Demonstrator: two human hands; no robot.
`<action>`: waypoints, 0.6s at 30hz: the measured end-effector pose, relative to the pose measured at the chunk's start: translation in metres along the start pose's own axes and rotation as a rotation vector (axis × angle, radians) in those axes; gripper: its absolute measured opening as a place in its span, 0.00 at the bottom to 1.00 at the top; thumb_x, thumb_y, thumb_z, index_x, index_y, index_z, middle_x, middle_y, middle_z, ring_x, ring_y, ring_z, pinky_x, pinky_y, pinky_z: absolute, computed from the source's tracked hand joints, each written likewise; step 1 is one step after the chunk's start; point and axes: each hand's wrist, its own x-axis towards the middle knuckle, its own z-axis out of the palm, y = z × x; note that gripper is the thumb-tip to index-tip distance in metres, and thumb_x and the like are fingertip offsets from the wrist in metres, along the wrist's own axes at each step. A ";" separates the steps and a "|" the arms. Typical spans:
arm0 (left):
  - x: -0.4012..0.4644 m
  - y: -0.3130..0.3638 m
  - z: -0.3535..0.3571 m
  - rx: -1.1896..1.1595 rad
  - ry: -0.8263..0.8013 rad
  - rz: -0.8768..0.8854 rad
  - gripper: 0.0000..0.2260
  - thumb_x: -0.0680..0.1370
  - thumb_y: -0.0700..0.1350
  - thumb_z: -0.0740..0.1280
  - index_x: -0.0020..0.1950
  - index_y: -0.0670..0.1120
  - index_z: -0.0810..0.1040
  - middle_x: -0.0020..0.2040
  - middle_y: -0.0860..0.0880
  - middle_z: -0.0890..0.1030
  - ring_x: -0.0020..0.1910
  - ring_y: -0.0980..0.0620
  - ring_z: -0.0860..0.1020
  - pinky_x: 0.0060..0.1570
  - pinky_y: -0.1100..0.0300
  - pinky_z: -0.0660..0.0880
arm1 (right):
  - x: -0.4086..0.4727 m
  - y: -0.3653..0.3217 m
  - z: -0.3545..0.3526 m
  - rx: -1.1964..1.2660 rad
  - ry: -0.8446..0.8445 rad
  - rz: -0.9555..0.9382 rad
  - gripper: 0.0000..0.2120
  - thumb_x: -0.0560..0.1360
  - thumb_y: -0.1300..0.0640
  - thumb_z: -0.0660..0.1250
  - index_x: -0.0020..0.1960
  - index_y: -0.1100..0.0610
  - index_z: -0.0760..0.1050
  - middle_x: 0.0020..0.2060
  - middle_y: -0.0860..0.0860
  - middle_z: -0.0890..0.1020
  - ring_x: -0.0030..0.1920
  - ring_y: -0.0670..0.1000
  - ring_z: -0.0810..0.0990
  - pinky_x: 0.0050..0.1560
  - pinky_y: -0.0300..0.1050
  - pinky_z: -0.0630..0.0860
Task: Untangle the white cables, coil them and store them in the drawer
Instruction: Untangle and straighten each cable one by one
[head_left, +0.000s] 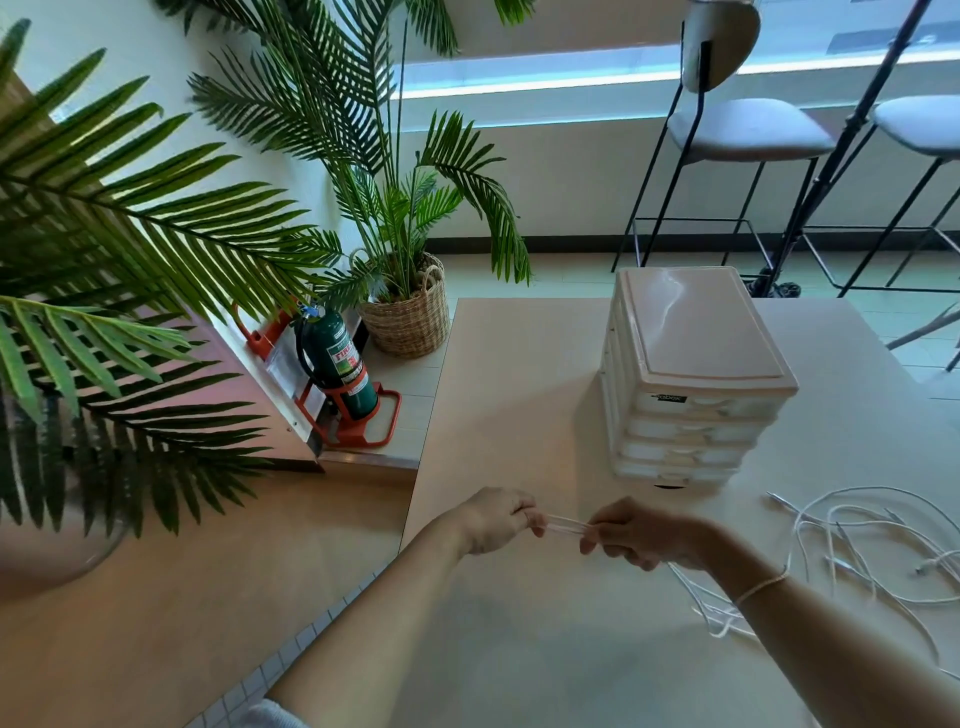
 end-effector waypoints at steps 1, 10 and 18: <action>0.001 -0.002 0.001 -0.016 -0.008 -0.005 0.12 0.80 0.50 0.60 0.52 0.46 0.80 0.41 0.48 0.72 0.40 0.50 0.69 0.35 0.62 0.69 | -0.001 0.002 -0.002 0.019 -0.021 0.015 0.13 0.80 0.59 0.57 0.40 0.54 0.76 0.28 0.48 0.65 0.20 0.42 0.60 0.23 0.34 0.57; -0.003 -0.008 0.001 0.126 -0.135 -0.036 0.14 0.82 0.49 0.57 0.61 0.46 0.77 0.50 0.42 0.77 0.45 0.52 0.68 0.37 0.62 0.61 | 0.003 0.016 -0.002 -0.233 0.067 0.040 0.15 0.79 0.54 0.60 0.34 0.52 0.72 0.26 0.48 0.67 0.21 0.43 0.63 0.23 0.34 0.61; -0.002 -0.002 -0.001 0.035 -0.386 -0.159 0.24 0.83 0.52 0.48 0.35 0.45 0.75 0.41 0.43 0.81 0.33 0.55 0.75 0.49 0.58 0.72 | 0.009 0.010 0.013 -0.328 0.190 -0.064 0.16 0.77 0.53 0.62 0.31 0.48 0.71 0.28 0.46 0.70 0.29 0.43 0.66 0.29 0.35 0.61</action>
